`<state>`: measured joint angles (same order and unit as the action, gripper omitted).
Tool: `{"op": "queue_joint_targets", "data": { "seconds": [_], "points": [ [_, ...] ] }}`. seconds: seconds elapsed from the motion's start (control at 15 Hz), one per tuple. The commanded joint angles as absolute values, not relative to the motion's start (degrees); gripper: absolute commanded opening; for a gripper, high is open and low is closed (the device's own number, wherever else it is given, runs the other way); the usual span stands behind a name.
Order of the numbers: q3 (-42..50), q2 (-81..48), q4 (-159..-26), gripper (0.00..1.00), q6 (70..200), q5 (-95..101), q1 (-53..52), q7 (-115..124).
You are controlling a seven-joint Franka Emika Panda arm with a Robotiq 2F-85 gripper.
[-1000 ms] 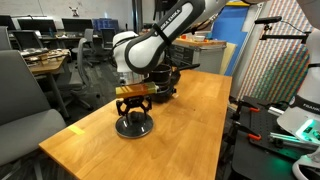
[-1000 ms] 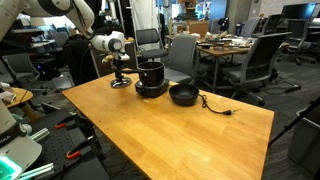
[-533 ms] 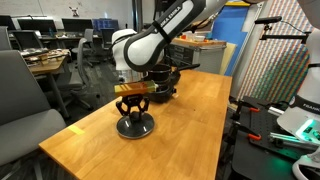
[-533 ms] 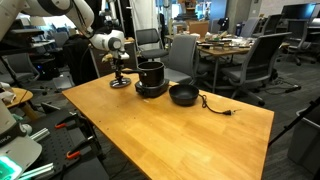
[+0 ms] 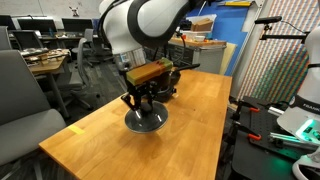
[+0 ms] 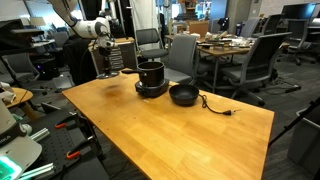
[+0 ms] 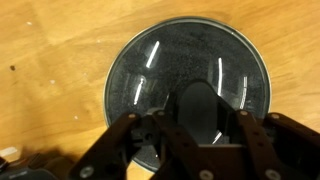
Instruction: Take the blocks out of the bowl, put them in the pot, pick the pot and put it on the stove then cover it with the lid
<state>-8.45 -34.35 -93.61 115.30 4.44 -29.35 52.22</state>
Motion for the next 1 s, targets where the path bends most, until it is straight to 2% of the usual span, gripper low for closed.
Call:
{"op": "queue_joint_targets", "data": {
  "seconds": [0.0, 0.53, 0.93],
  "points": [
    [-8.8, -22.1, -101.6, 0.15, 111.8, 10.4, -29.0, 45.9],
    [-6.4, -6.6, -115.4, 0.15, 134.4, 9.3, -15.3, 33.4],
    [-2.5, -4.2, -115.3, 0.16, 131.7, -3.3, -3.9, 11.1]
  ]
}}
